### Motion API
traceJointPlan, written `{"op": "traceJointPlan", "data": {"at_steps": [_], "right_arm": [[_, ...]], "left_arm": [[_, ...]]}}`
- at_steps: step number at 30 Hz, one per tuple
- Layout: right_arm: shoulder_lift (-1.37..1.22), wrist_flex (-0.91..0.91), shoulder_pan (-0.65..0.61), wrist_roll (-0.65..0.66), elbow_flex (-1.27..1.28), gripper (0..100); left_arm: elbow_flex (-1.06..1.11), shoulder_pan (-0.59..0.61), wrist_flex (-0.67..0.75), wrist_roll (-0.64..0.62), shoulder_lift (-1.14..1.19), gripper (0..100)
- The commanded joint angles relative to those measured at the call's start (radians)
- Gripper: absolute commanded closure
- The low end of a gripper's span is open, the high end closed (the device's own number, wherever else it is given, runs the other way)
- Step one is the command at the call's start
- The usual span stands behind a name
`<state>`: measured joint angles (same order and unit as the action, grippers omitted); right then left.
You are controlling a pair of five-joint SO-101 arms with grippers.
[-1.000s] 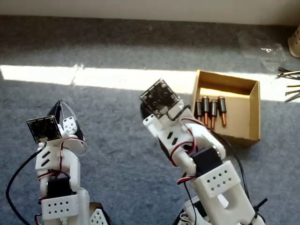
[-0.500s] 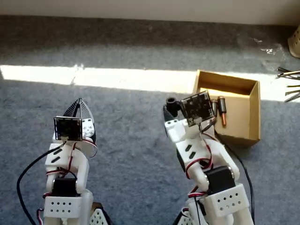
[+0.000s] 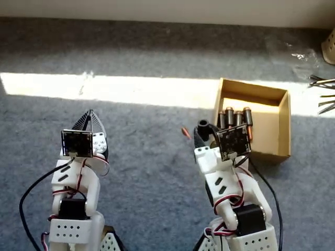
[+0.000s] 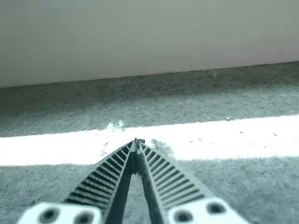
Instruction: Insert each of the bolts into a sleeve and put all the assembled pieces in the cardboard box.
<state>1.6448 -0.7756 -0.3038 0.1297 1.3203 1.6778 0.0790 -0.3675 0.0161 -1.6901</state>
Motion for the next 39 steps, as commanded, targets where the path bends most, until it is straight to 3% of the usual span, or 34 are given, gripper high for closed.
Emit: {"op": "traceJointPlan", "data": {"at_steps": [1, 7, 10, 14, 20, 28, 32, 39], "right_arm": [[0.019, -0.031, 0.024, -0.011, -0.01, 99.4], [0.019, -0.036, 0.088, -0.081, 0.033, 99.4], [0.019, -0.036, 0.091, -0.1, 0.045, 99.4], [0.019, -0.039, 0.104, -0.101, 0.048, 99.4], [0.019, -0.038, 0.179, -0.176, 0.048, 99.4], [0.019, -0.038, 0.196, -0.189, 0.048, 99.4], [0.019, -0.039, 0.196, -0.187, 0.05, 99.4], [0.019, -0.038, 0.197, -0.186, 0.05, 99.4]], "left_arm": [[0.025, -0.067, -0.048, 0.012, -0.013, 99], [0.012, -0.084, -0.048, 0.035, -0.015, 99], [-0.035, -0.177, -0.097, 0.244, -0.004, 99], [-0.09, -0.289, -0.199, 0.339, -0.004, 99], [-0.166, -0.294, -0.21, 0.446, -0.002, 90], [-0.209, -0.291, -0.212, 0.505, 0.005, 90], [-0.354, -0.295, -0.25, 0.502, 0.14, 90], [-0.694, -0.297, -0.379, 0.508, 0.581, 90]]}}
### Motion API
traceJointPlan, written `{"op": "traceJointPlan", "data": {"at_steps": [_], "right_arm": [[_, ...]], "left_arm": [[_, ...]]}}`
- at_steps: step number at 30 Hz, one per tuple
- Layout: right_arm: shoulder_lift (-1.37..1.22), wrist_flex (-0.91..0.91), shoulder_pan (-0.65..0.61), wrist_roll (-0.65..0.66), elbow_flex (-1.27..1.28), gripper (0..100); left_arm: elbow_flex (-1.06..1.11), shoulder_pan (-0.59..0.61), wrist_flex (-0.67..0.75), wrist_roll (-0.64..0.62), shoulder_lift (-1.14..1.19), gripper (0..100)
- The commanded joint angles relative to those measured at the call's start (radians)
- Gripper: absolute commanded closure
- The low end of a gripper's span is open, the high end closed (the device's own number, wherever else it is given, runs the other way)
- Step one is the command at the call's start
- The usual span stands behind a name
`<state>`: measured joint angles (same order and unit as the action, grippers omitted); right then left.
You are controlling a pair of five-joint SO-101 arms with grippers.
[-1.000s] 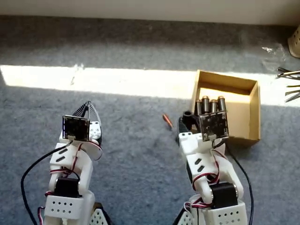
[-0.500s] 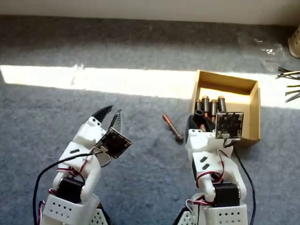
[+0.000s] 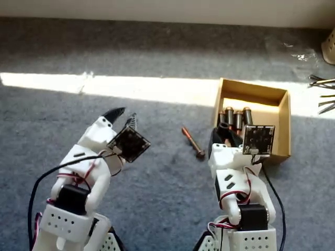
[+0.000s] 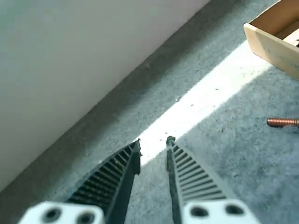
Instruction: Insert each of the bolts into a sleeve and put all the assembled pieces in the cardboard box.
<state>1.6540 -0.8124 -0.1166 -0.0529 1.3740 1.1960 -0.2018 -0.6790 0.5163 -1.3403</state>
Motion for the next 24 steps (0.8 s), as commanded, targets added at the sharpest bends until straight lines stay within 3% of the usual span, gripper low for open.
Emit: {"op": "traceJointPlan", "data": {"at_steps": [1, 8, 14, 24], "right_arm": [[0.01, -0.001, 0.01, -0.003, -0.004, 99.4], [0.01, 0.001, 0.058, -0.006, -0.004, 99.4], [0.01, -0.004, 0.137, -0.009, -0.004, 99.4], [0.01, -0.013, 0.151, -0.006, 0.016, 99.4]], "left_arm": [[-0.26, -0.016, -0.094, 0.021, 0.294, 90], [-0.581, -0.012, -0.284, 0.239, 0.682, 90], [-0.717, -0.036, -0.229, 0.238, 0.862, 90], [-0.677, -0.171, -0.176, 0.239, 0.934, 90]]}}
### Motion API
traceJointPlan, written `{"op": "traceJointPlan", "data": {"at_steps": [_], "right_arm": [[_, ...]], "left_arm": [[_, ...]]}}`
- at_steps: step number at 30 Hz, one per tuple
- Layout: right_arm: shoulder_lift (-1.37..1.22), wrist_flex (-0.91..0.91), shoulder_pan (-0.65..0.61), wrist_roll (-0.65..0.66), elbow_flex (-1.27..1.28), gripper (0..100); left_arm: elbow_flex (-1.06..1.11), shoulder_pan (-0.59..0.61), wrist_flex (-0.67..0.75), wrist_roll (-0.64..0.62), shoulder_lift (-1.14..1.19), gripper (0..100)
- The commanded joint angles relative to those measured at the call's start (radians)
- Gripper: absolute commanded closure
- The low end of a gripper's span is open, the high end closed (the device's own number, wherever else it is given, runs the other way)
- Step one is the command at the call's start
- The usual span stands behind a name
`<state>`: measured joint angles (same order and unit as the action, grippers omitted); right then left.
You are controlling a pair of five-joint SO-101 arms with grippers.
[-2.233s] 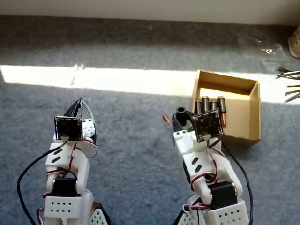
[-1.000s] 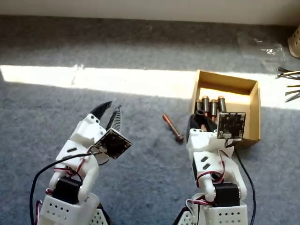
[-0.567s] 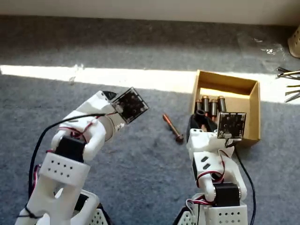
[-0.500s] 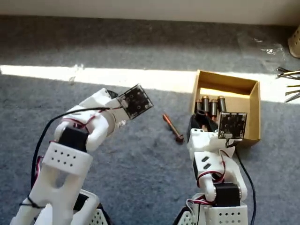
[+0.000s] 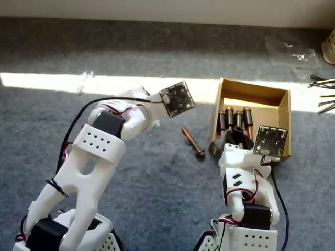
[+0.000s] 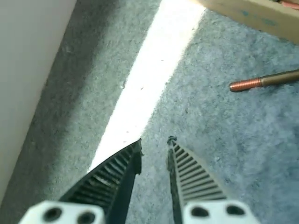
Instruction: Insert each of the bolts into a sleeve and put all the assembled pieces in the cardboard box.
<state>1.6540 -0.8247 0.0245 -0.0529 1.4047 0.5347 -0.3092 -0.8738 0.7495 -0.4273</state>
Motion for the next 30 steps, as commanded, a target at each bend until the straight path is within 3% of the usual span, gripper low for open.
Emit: {"op": "traceJointPlan", "data": {"at_steps": [1, 11, 23, 30], "right_arm": [[0.01, -0.001, 0.012, -0.005, -0.016, 99.4], [0.01, -0.001, 0.039, -0.003, -0.018, 99.4], [0.01, -0.001, 0.053, -0.003, -0.015, 99.4], [0.01, -0.004, 0.087, -0.005, -0.015, 99.4]], "left_arm": [[-0.021, -0.074, 0.018, 0.008, 0.039, 90], [-0.166, -0.18, 0.025, 0.201, 0.381, 90], [-0.269, -0.259, 0.026, 0.206, 0.536, 90], [-0.265, -0.245, 0.064, 0.206, 0.544, 90]]}}
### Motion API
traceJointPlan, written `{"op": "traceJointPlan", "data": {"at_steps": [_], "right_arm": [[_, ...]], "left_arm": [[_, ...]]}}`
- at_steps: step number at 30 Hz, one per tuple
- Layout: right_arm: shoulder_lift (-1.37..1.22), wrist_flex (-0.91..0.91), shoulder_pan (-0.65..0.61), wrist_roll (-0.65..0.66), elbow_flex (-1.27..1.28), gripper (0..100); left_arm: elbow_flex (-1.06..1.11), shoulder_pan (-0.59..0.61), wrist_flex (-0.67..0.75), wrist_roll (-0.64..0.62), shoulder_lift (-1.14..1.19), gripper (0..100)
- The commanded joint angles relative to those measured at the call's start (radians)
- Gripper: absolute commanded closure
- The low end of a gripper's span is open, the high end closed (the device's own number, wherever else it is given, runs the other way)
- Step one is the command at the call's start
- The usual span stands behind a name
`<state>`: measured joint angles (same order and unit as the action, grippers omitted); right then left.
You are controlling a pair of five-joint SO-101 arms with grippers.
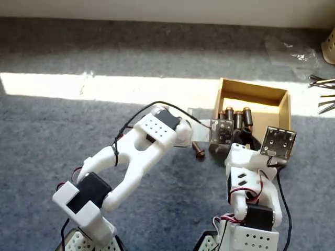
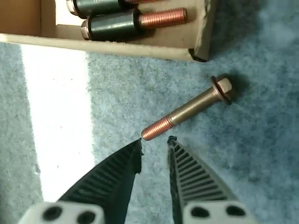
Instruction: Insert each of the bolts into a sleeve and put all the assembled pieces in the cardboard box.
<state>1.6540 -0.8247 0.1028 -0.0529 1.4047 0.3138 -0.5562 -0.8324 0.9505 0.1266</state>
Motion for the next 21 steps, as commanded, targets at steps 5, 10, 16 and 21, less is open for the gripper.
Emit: {"op": "traceJointPlan", "data": {"at_steps": [5, 10, 16, 21], "right_arm": [[0.01, -0.008, 0.03, -0.005, -0.013, 99.4], [0.01, -0.008, 0.157, -0.009, -0.004, 99.4], [0.01, -0.007, 0.263, -0.003, 0.047, 99.4], [0.01, -0.005, 0.341, -0.009, 0.047, 99.4]], "left_arm": [[-0.039, -0.005, 0.021, 0.005, -0.008, 90], [-0.039, -0.033, 0.015, 0.005, -0.008, 90], [-0.03, -0.059, 0.015, 0.005, -0.008, 90], [0.019, -0.088, 0.018, 0.017, -0.007, 90]]}}
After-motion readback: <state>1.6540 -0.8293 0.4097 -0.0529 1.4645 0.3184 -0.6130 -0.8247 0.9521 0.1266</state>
